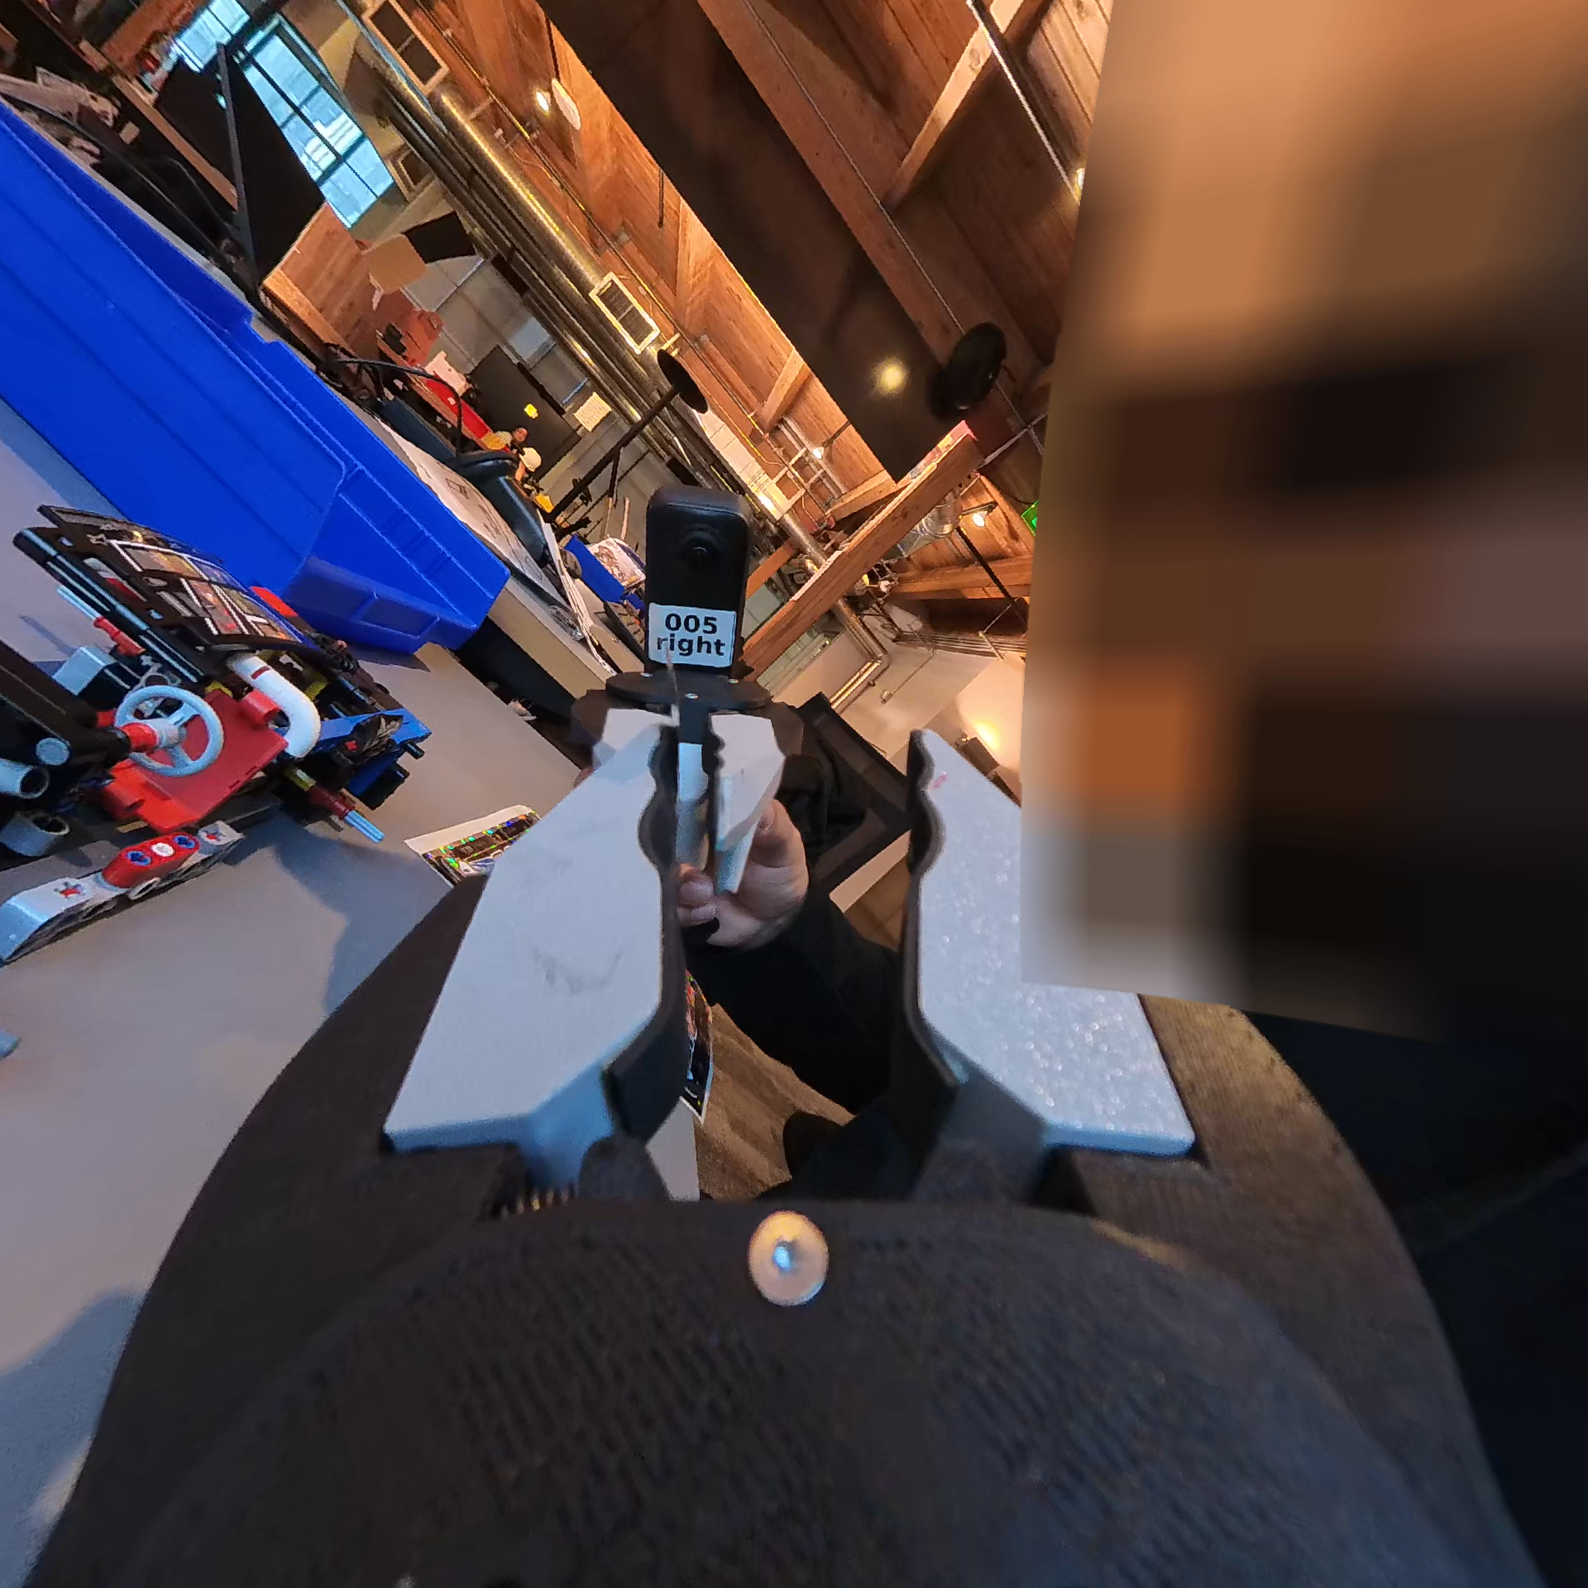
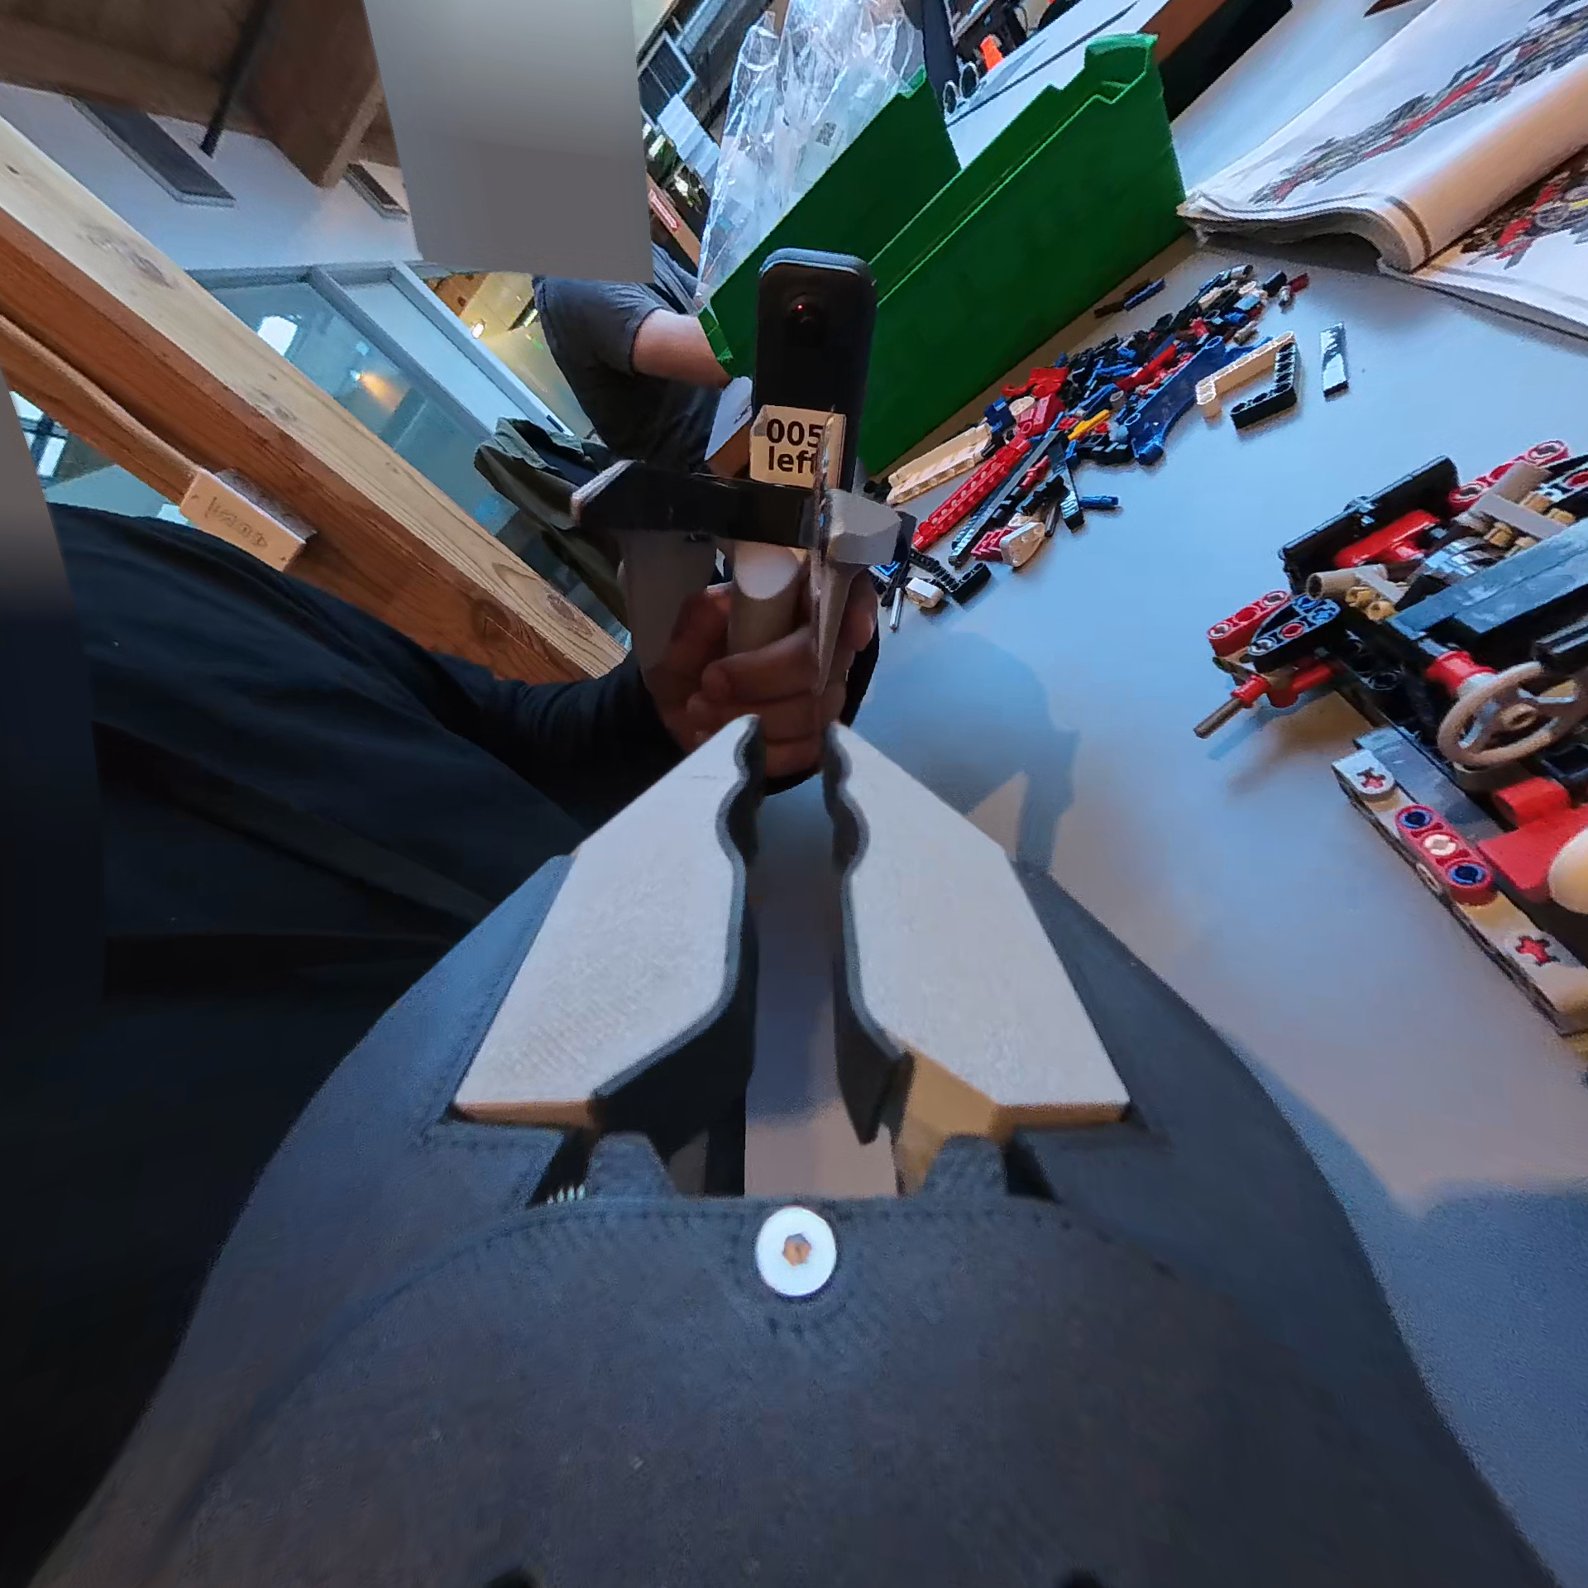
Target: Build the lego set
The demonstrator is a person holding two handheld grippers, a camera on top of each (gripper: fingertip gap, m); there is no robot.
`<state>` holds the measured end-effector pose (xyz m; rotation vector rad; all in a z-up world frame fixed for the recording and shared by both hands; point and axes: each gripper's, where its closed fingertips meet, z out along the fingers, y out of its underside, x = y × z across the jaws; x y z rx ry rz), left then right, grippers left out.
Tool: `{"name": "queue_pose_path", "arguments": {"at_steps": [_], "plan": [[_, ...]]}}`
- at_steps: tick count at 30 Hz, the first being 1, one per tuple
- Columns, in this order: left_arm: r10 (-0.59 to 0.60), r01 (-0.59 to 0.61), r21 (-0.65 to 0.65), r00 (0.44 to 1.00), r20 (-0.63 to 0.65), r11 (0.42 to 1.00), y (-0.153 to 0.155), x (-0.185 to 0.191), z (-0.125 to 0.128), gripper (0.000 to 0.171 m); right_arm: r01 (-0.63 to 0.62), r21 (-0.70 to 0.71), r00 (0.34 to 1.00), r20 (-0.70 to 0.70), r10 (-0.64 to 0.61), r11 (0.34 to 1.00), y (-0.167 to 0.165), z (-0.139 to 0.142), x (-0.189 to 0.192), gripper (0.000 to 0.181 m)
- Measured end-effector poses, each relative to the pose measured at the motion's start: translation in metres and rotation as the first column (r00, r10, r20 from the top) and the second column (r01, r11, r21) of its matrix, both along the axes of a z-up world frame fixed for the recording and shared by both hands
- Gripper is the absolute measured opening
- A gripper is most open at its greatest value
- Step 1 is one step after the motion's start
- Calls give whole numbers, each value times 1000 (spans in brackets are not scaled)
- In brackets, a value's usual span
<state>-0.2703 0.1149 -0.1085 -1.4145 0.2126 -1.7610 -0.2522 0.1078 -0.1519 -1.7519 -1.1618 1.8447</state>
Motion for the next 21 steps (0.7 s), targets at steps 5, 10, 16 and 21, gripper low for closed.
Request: {"name": "queue_pose_path", "arguments": {"at_steps": [5,10,16,21], "plan": [[4,-4,13,1000,-3,1000,1,2,1,51,28,16,999,-40,-28,999,2,9,3,0],[-6,11,72,997,-72,997,4,17,0,53,58,16,996,-67,-56,998,5,24,15,0],[-30,50,144,990,-137,988,1,29,-4,33,40,-15,993,-109,-42,999,1,34,27,0],[41,-9,186,984,-171,983,0,32,-5,5,-24,-9,985,-169,23,1000,-15,48,28,0]]}}
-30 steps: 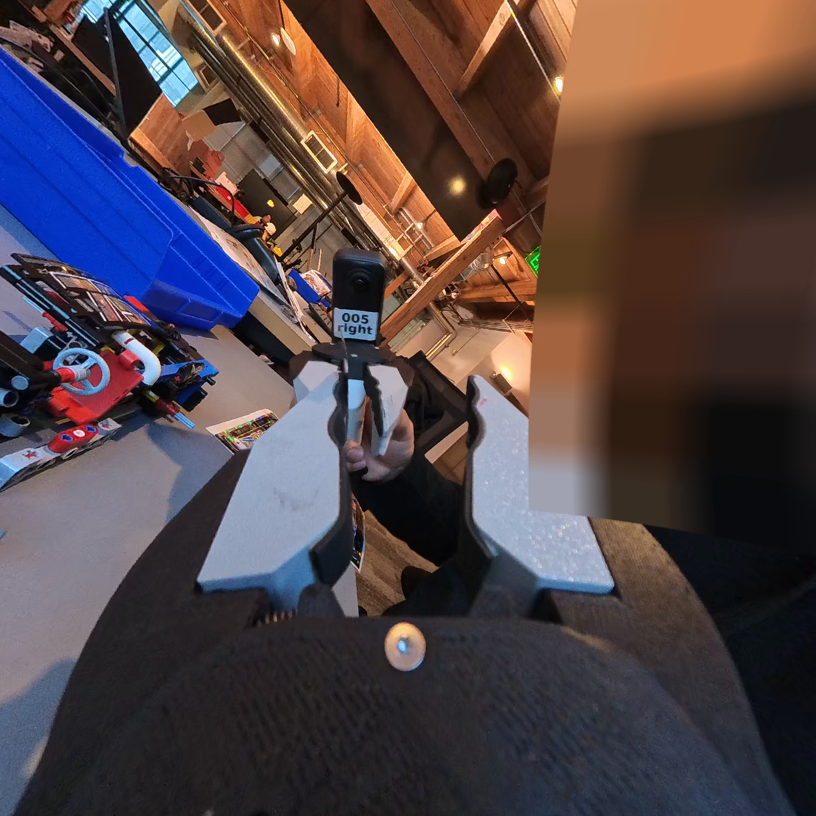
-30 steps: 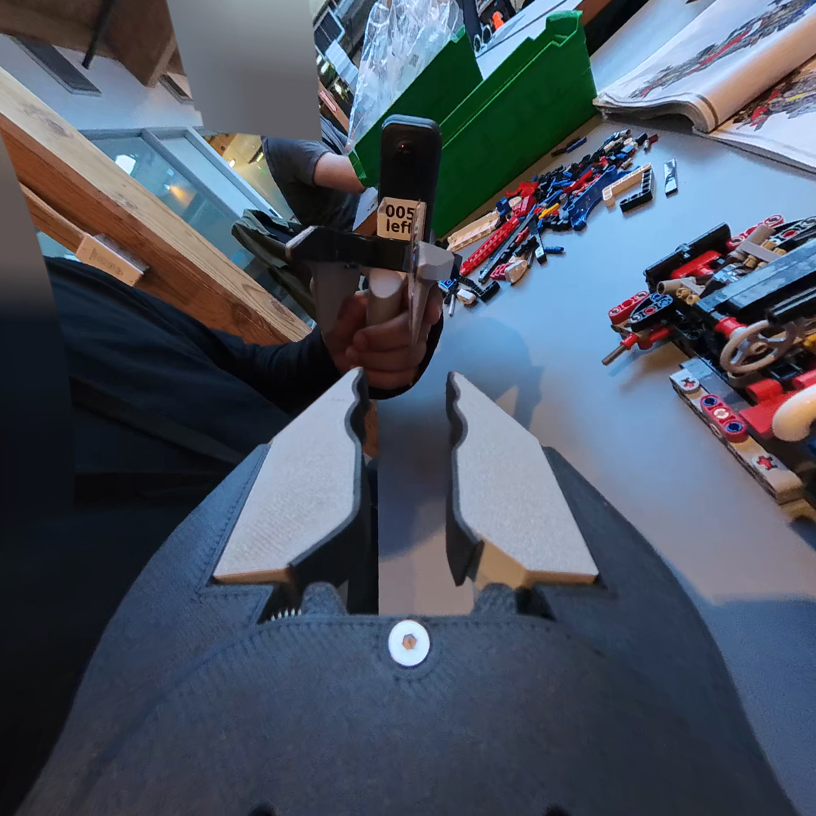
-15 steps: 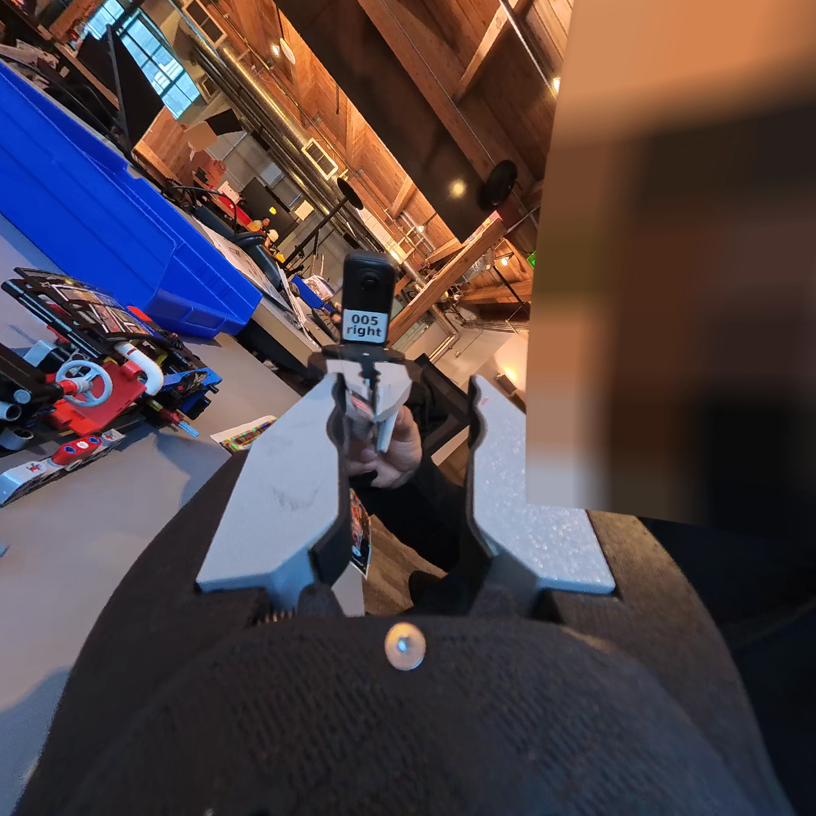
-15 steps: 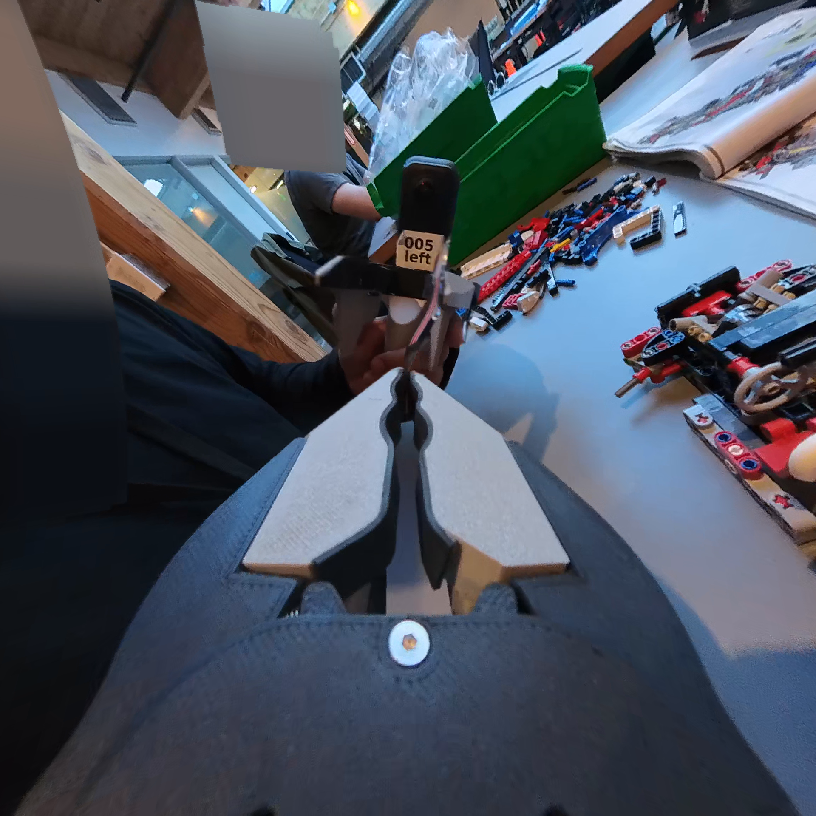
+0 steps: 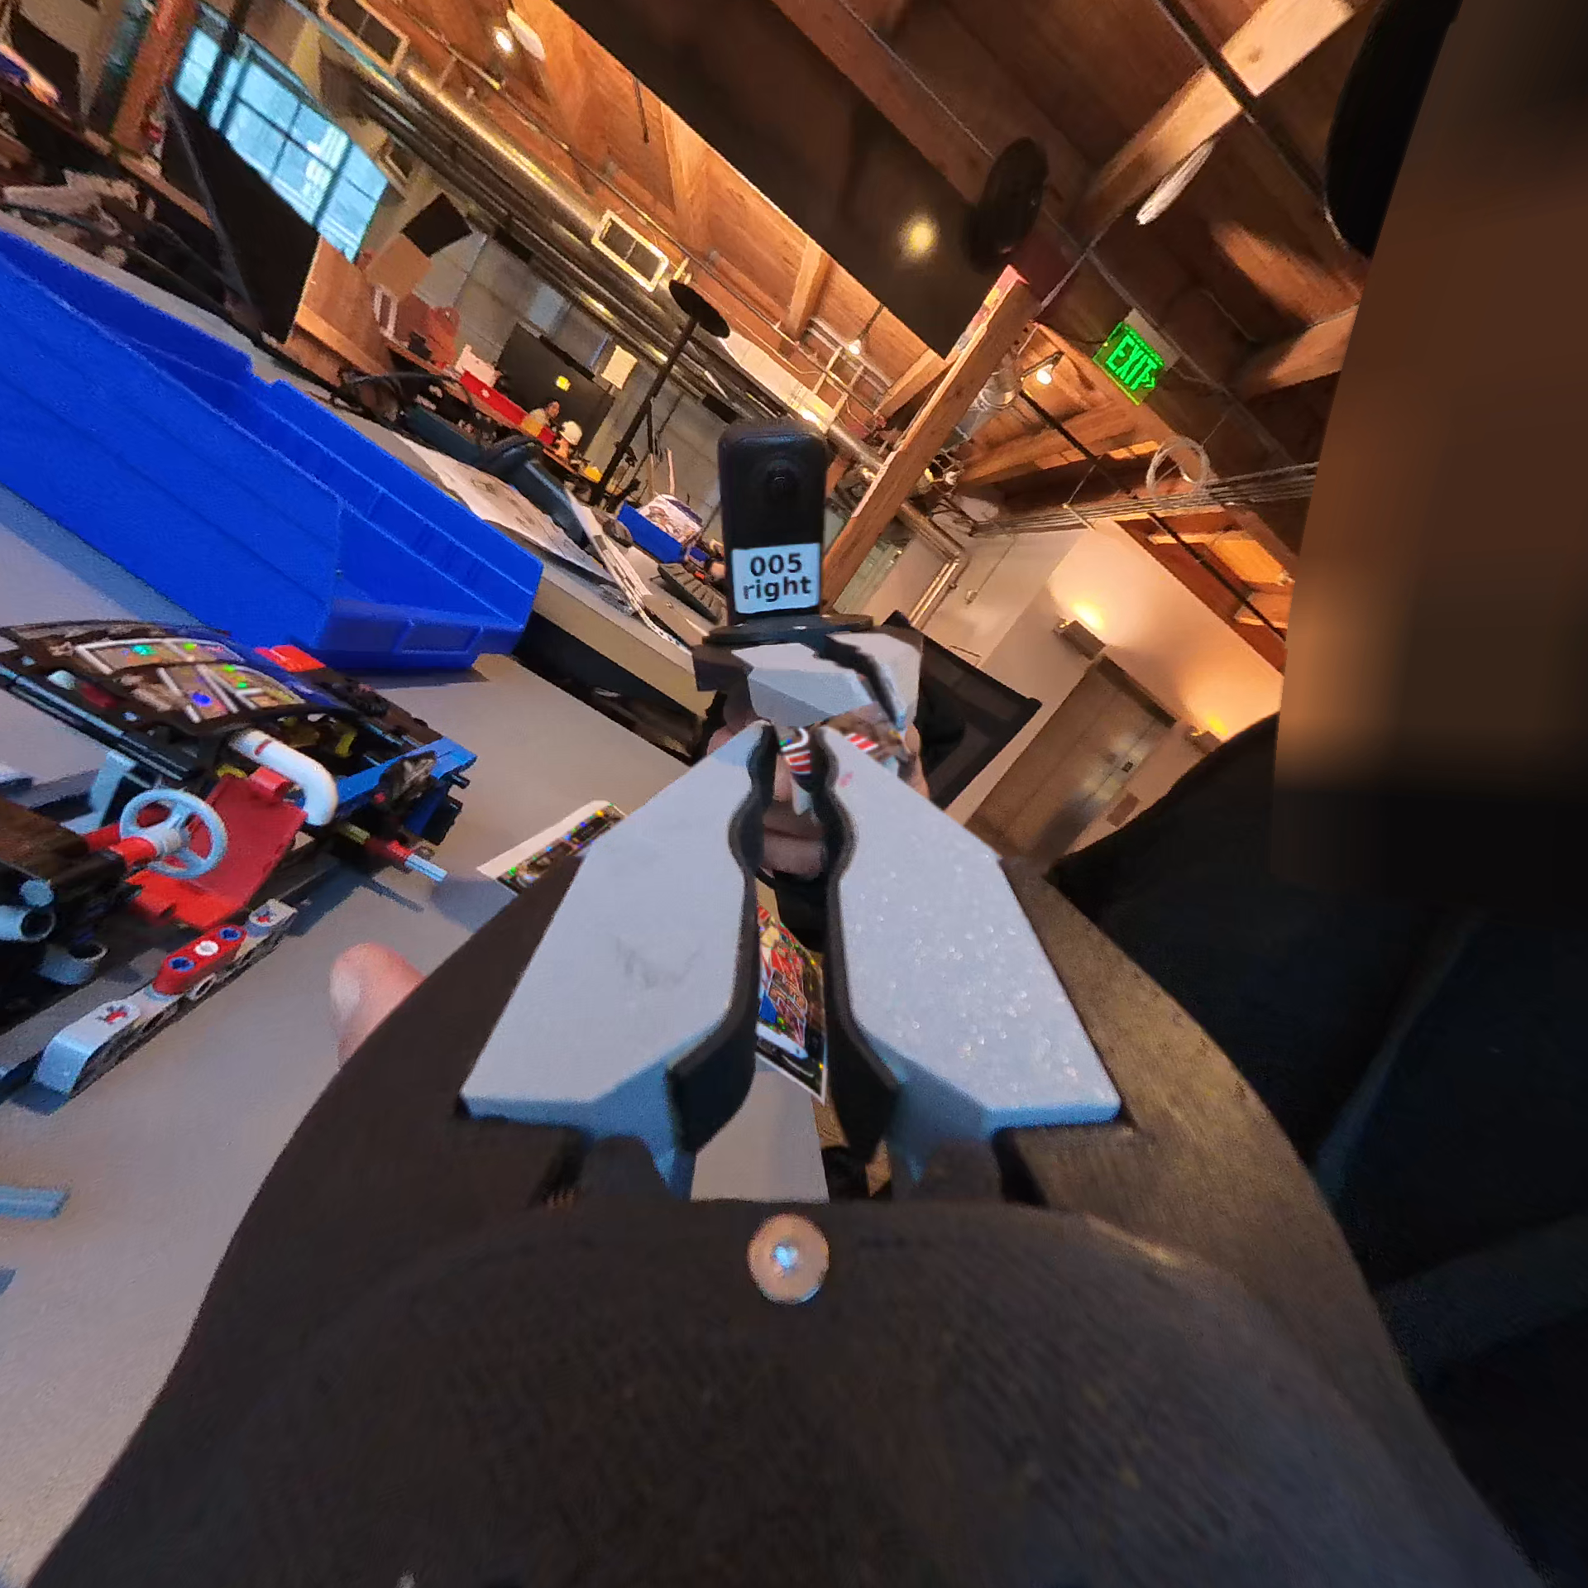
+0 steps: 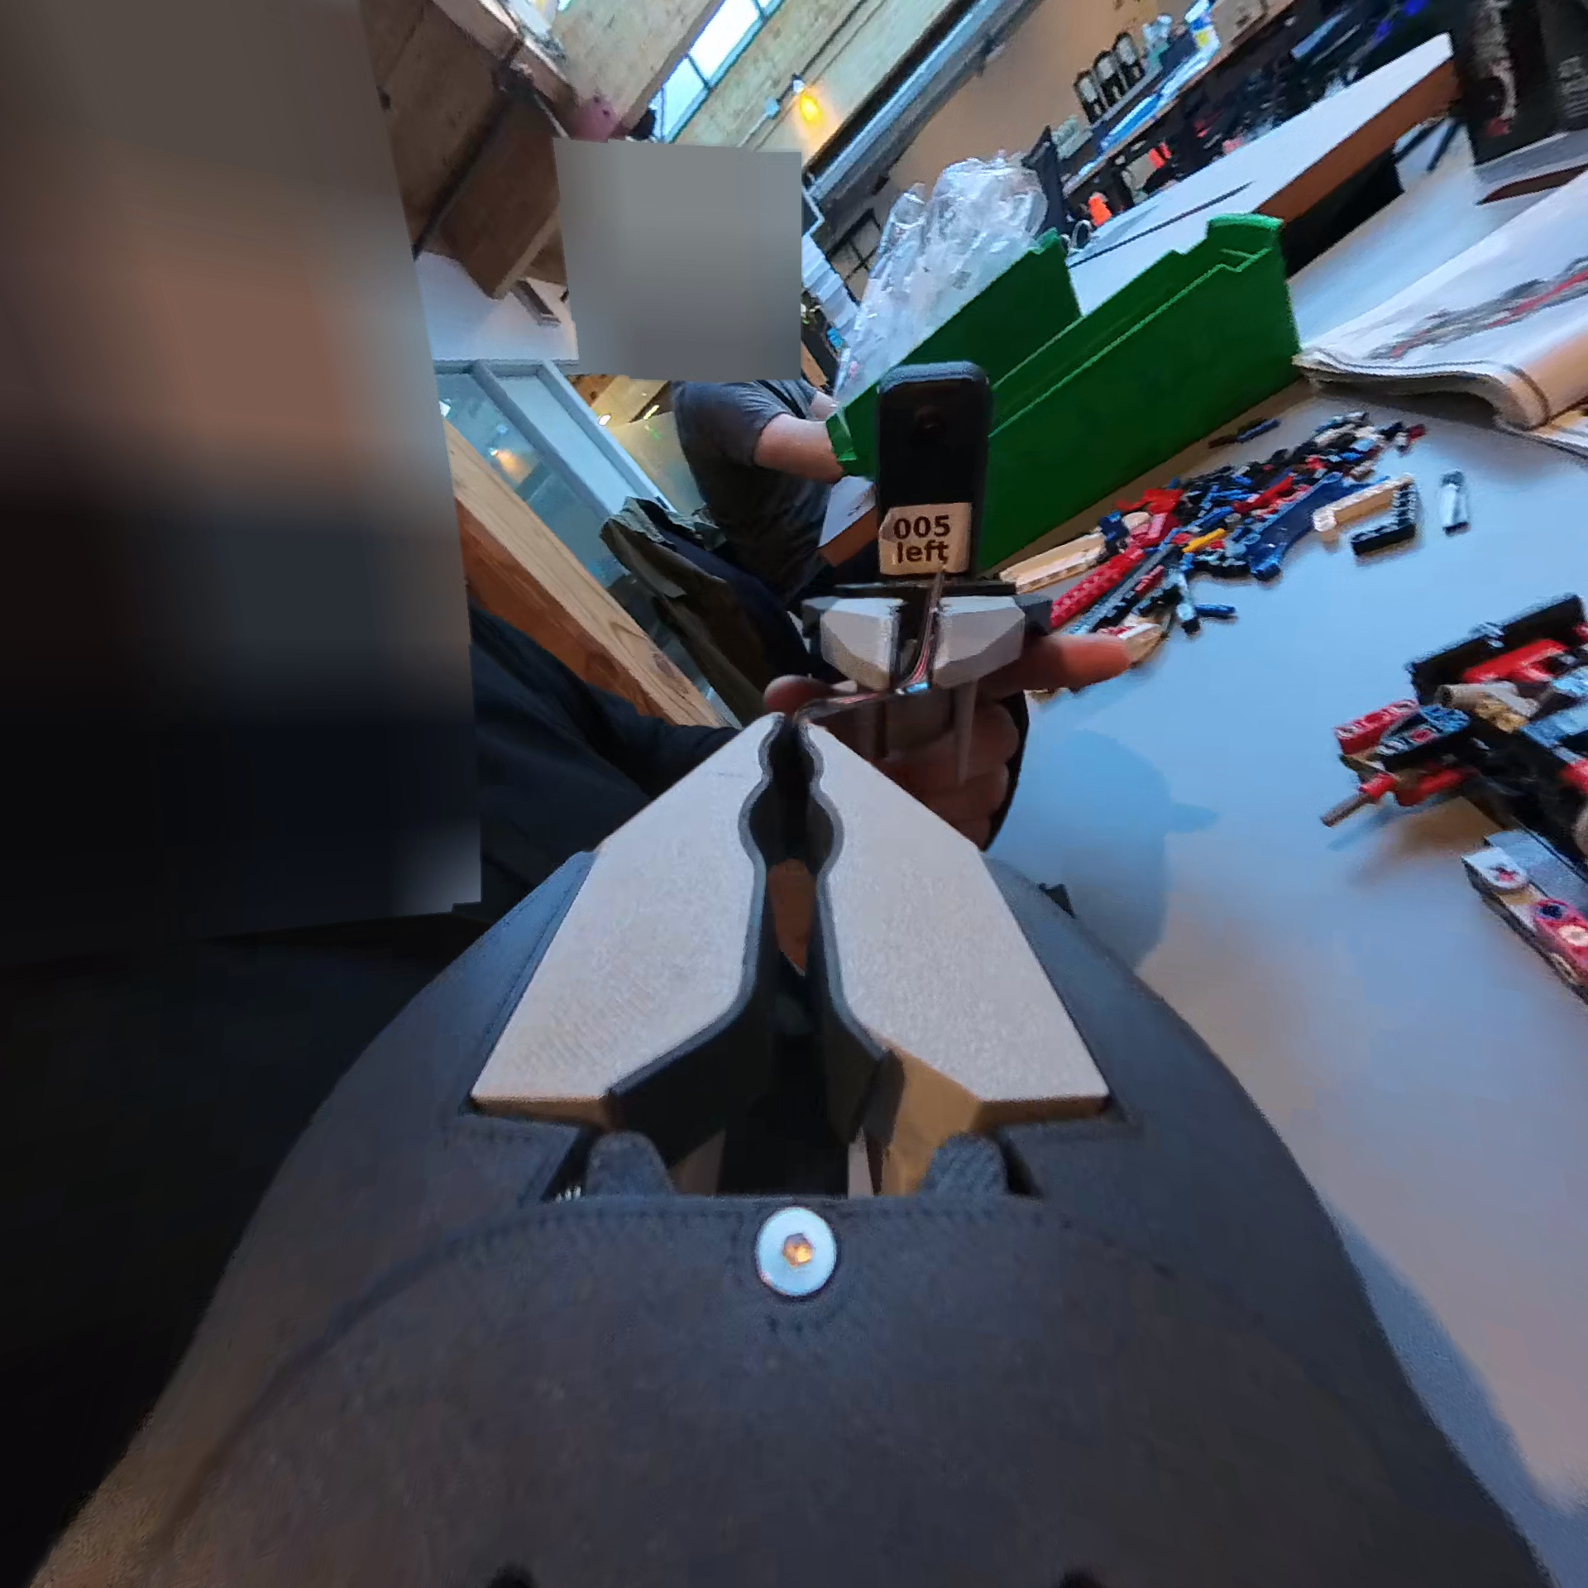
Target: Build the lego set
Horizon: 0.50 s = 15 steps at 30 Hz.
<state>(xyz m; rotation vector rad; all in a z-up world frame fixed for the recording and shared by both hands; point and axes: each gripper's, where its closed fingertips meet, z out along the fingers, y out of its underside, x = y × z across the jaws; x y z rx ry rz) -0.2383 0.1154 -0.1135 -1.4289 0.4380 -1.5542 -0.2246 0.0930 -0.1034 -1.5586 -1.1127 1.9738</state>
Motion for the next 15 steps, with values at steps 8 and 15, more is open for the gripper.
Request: {"name": "queue_pose_path", "arguments": {"at_steps": [8,15], "plan": [[-12,21,-88,994,112,996,-12,-29,4,100,50,6,998,-43,-50,999,18,20,23,0],[-73,74,2,985,-159,997,-51,-68,-16,109,-268,32,895,377,237,963,-8,-44,15,0]]}}
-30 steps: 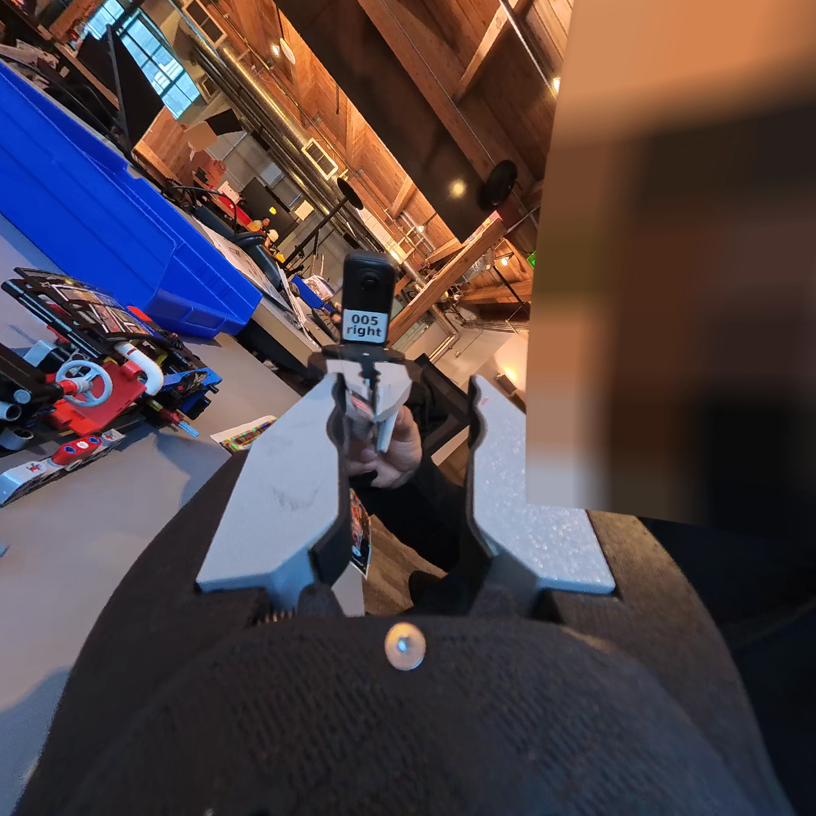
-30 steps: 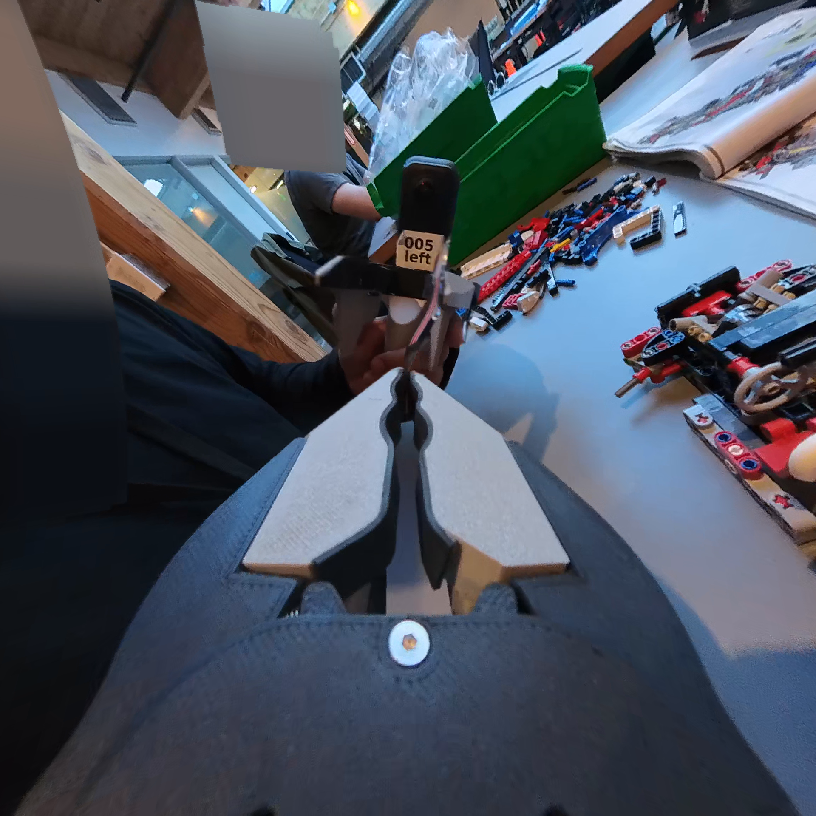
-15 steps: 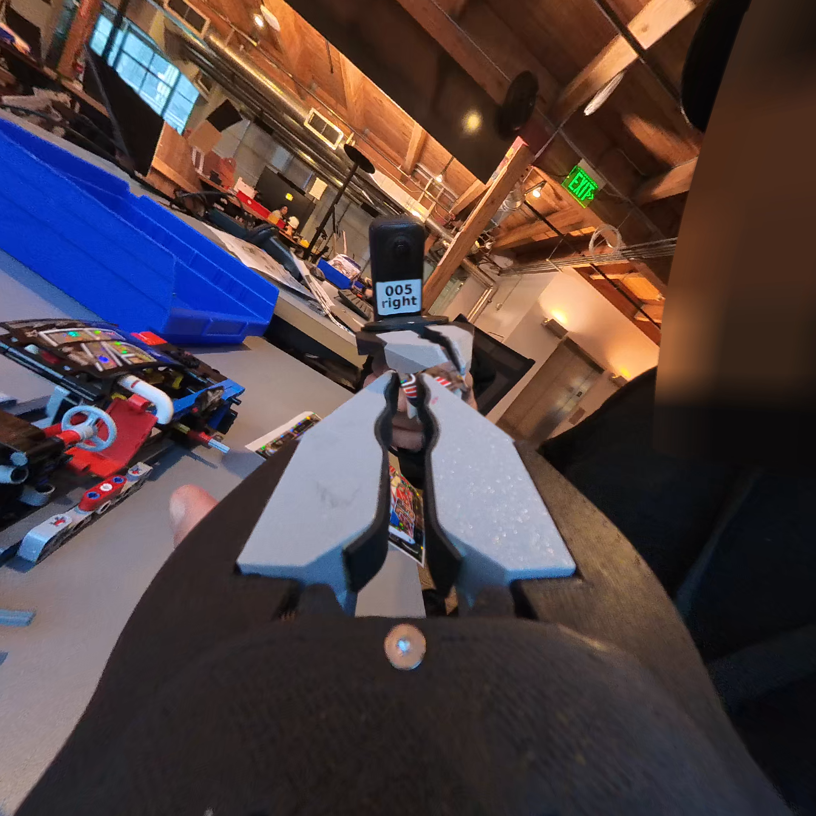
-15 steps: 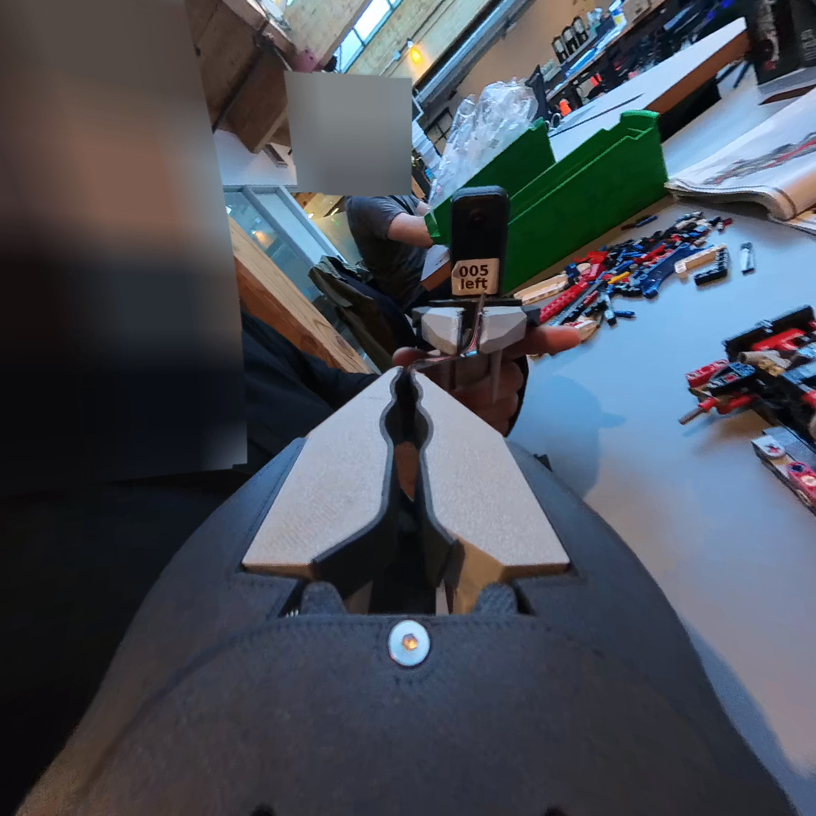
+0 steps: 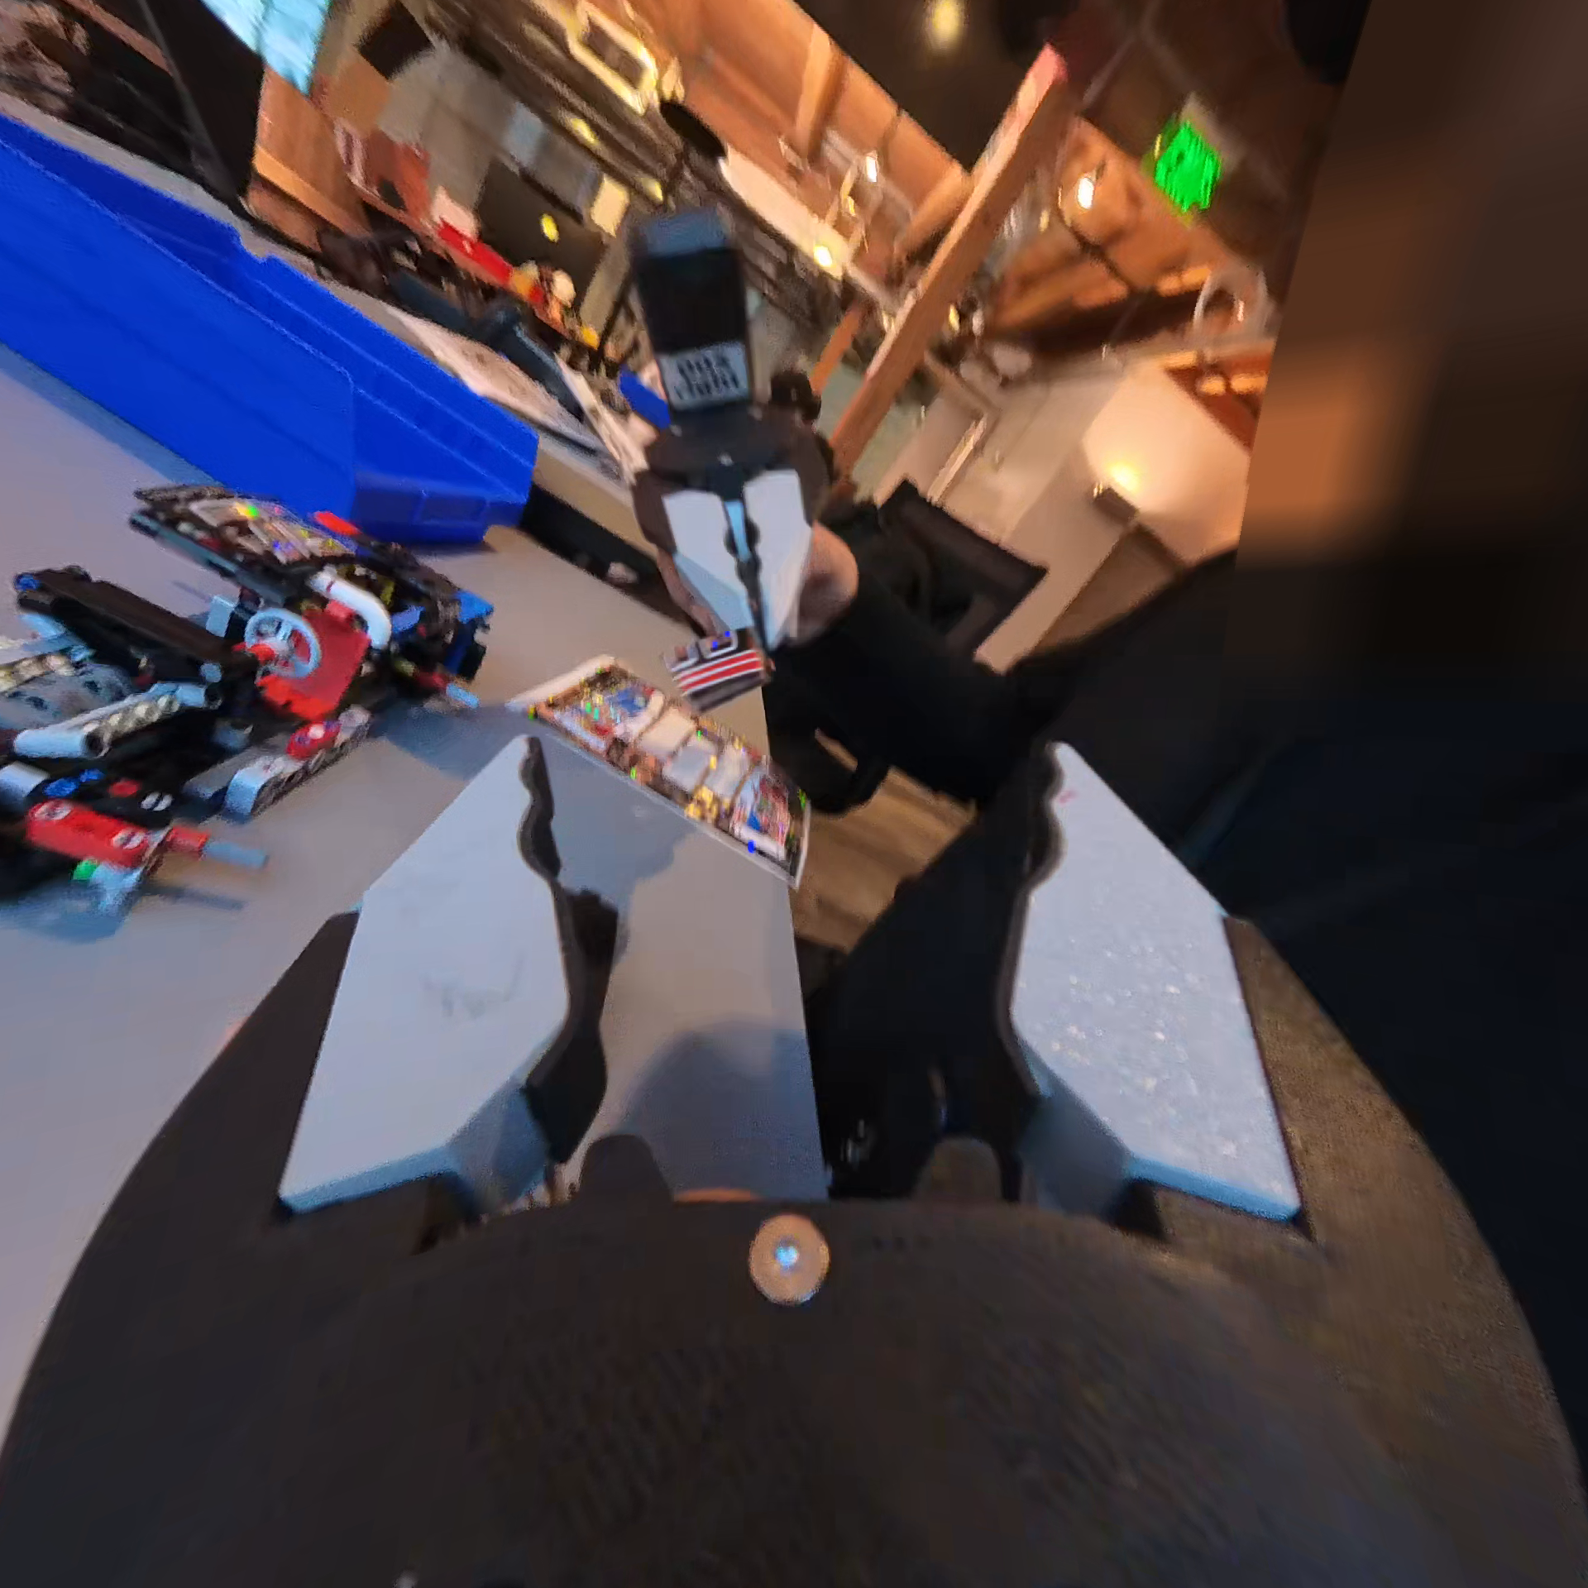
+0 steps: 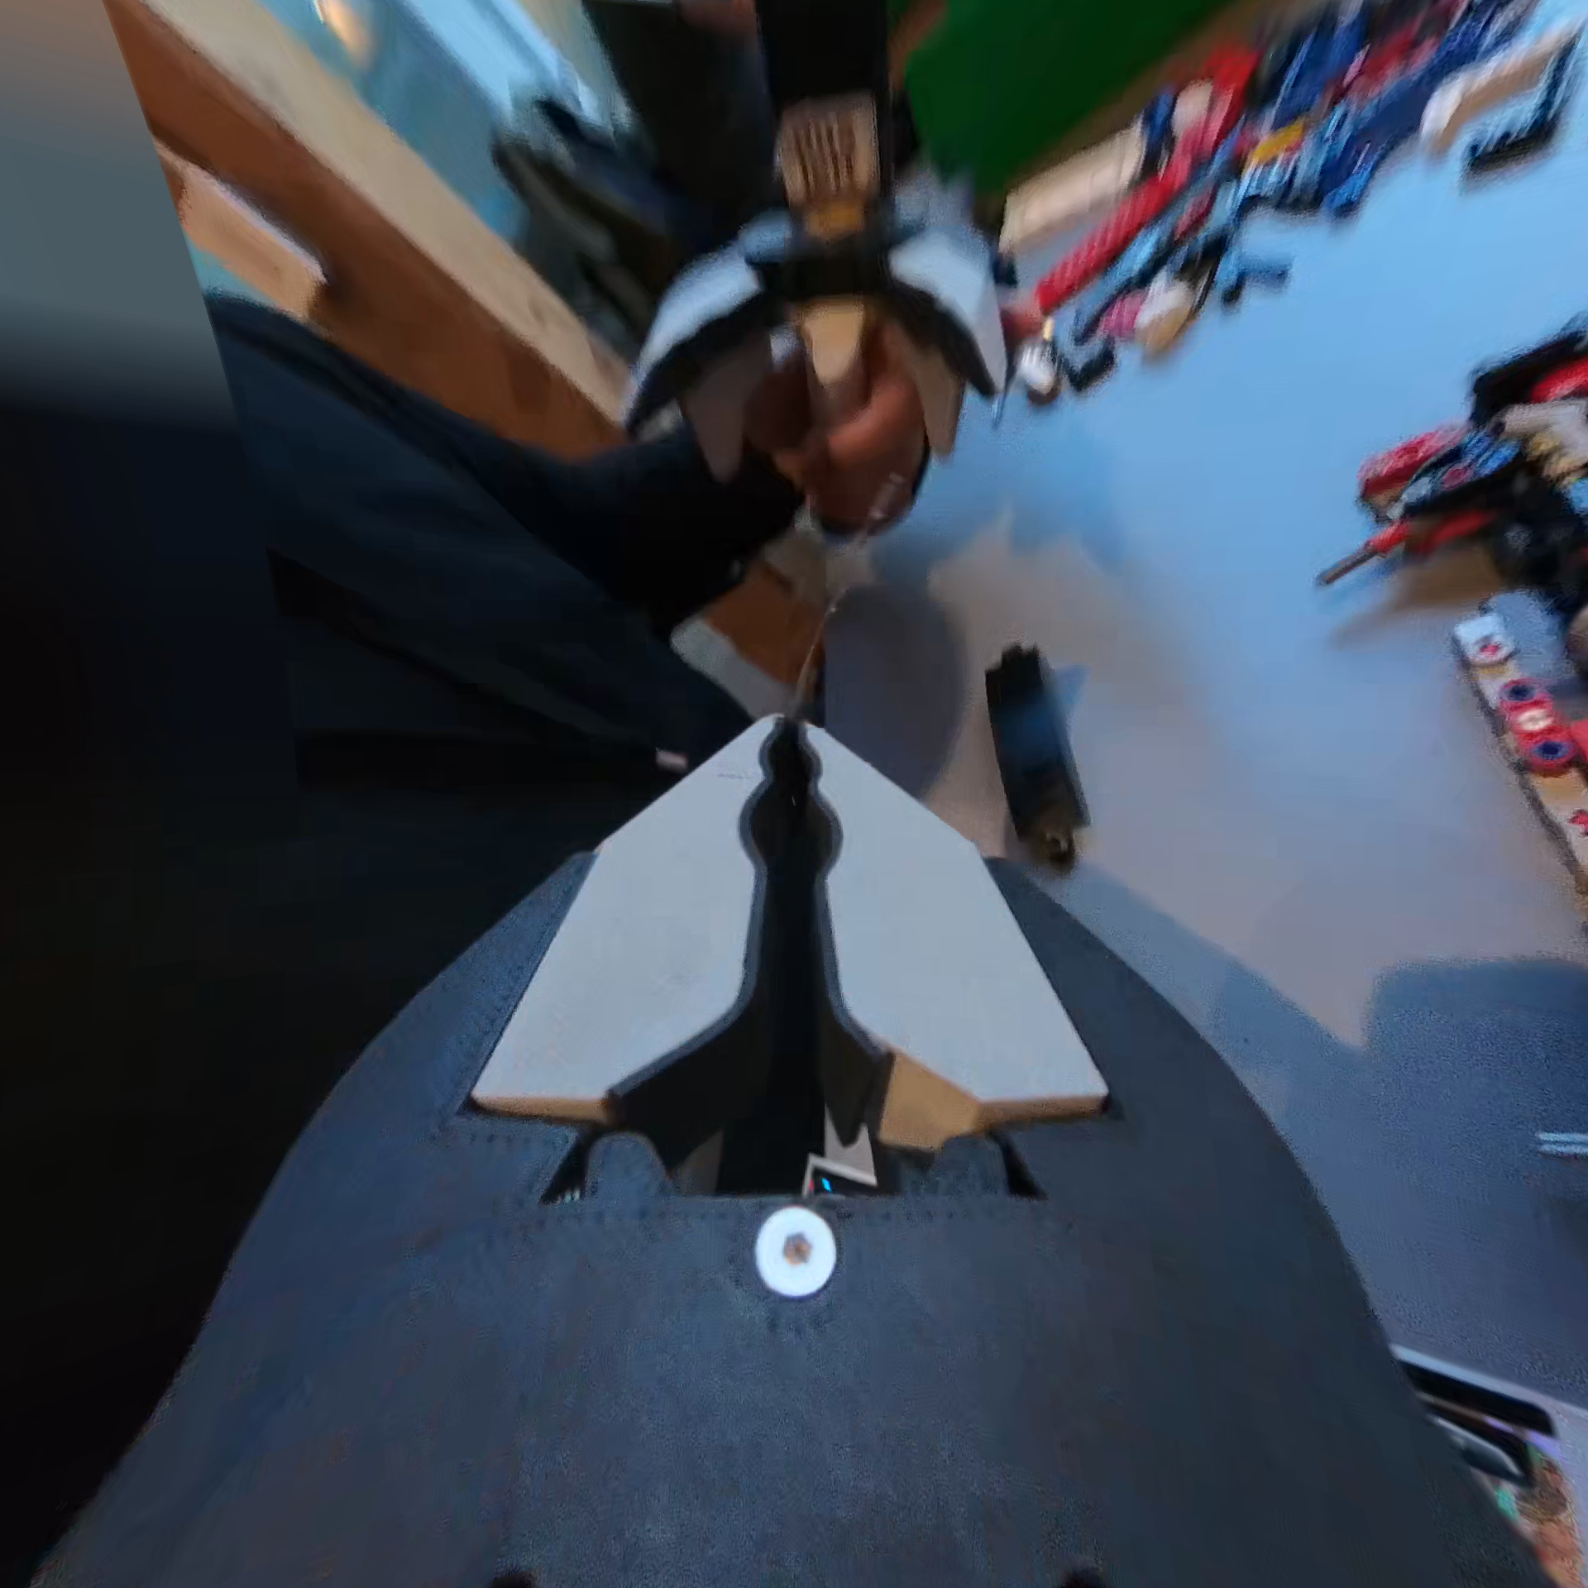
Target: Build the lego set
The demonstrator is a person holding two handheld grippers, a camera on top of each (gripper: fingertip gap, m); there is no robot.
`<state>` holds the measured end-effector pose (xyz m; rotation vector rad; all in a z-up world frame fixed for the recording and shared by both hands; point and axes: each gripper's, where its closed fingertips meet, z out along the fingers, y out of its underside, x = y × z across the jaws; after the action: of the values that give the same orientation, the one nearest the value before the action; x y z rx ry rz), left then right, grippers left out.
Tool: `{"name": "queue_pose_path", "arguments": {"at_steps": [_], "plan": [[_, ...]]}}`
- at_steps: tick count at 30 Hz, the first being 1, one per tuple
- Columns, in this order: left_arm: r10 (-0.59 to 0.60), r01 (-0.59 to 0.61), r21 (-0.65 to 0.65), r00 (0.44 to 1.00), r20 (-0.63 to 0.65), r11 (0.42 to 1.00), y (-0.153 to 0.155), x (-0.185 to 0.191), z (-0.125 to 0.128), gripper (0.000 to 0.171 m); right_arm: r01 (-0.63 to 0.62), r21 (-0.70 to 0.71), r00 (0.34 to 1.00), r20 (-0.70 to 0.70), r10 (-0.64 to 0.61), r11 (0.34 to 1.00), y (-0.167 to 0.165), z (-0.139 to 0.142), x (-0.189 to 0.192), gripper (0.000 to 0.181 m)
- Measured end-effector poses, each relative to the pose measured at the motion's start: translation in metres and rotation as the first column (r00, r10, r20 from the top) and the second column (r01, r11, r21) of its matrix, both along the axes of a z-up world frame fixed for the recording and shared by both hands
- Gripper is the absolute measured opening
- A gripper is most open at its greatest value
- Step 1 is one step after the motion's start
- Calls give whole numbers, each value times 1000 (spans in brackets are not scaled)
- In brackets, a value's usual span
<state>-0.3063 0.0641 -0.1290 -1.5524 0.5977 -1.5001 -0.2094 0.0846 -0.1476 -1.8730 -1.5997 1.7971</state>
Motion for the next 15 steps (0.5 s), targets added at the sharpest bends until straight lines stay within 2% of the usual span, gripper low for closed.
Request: {"name": "queue_pose_path", "arguments": {"at_steps": [2,4,6,8,11,15], "plan": [[14,-16,-20,993,-114,1000,-4,-19,-15,110,-89,-3,992,91,89,996,-5,-18,-6,0],[59,-55,24,973,-221,998,-6,-32,-29,92,-159,-28,973,166,162,987,-7,-35,-15,0],[81,-59,74,940,-330,995,-8,-33,-42,85,-219,-45,948,227,223,975,-9,-50,-22,0],[48,-14,83,900,-433,996,-10,-25,-58,84,-263,-54,926,267,268,963,-13,-61,-29,0],[-13,61,85,879,-476,995,-10,-10,-69,77,-294,-71,901,311,301,953,-15,-73,-36,0],[-28,109,110,824,-567,988,-4,-5,-86,83,-305,-94,889,328,318,948,-17,-76,-37,0]]}}
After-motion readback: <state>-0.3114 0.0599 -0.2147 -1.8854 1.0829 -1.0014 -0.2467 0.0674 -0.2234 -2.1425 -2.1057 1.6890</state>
